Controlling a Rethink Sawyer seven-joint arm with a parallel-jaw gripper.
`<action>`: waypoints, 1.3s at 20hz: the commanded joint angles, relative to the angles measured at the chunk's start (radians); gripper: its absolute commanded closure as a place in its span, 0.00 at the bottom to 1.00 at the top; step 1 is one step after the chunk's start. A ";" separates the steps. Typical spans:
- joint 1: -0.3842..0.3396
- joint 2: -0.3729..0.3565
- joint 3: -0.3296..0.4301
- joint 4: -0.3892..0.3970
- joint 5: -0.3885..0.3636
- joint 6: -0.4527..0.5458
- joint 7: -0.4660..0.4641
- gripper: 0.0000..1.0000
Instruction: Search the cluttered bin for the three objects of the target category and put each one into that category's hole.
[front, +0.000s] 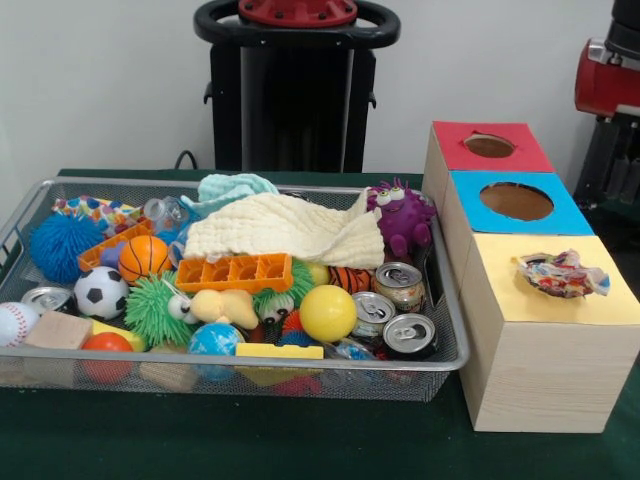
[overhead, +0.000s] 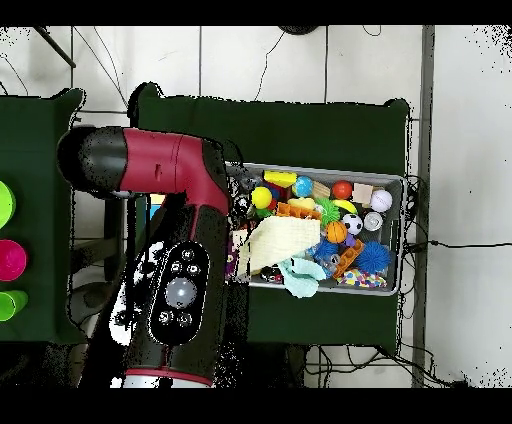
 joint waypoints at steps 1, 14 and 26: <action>-0.028 0.046 0.063 0.026 -0.014 -0.089 0.160 1.00; -0.041 0.106 0.022 -0.014 -0.066 -0.113 0.129 1.00; -0.061 0.137 0.024 -0.004 -0.106 -0.175 0.118 1.00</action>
